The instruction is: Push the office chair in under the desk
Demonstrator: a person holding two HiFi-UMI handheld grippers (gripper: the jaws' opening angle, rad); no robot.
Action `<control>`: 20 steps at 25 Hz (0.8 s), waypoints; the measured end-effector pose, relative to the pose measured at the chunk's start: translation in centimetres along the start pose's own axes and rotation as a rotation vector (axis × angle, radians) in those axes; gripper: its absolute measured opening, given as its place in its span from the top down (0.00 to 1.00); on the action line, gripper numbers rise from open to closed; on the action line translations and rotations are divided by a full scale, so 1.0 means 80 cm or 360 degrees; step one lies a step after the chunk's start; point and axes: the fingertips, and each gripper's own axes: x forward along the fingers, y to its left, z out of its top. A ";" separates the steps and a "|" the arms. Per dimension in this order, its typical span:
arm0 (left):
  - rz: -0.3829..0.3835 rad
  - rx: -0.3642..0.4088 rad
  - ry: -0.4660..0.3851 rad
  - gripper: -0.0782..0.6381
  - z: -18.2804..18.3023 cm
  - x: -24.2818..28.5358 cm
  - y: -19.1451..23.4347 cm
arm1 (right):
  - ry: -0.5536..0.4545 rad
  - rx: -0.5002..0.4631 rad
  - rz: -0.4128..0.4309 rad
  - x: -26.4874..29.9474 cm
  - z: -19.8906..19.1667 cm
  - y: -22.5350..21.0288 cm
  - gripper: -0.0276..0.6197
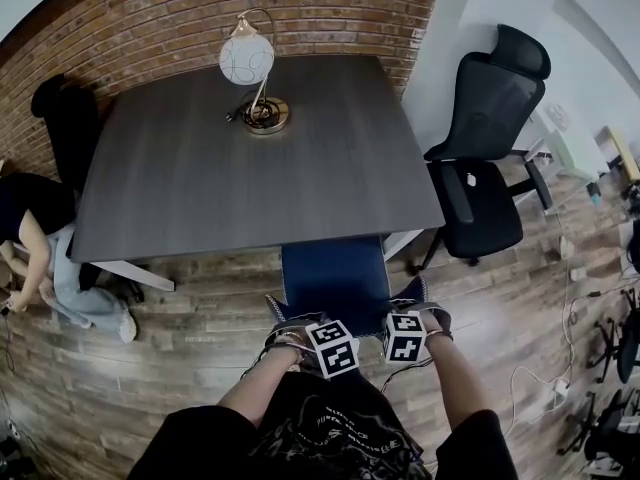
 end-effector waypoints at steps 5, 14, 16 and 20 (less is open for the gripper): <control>0.0005 -0.0003 0.0001 0.77 0.000 0.002 0.012 | 0.0001 -0.0002 0.0008 0.003 0.001 -0.011 0.79; 0.0018 -0.0011 0.0006 0.77 0.003 0.003 0.034 | -0.0005 -0.0016 0.0004 0.005 0.000 -0.033 0.79; 0.0020 -0.0016 0.0007 0.77 0.004 0.004 0.038 | -0.0005 -0.0023 0.0007 0.006 -0.001 -0.037 0.79; 0.0022 -0.0025 0.0007 0.77 0.007 0.004 0.046 | -0.0008 -0.0032 0.0004 0.006 -0.002 -0.047 0.79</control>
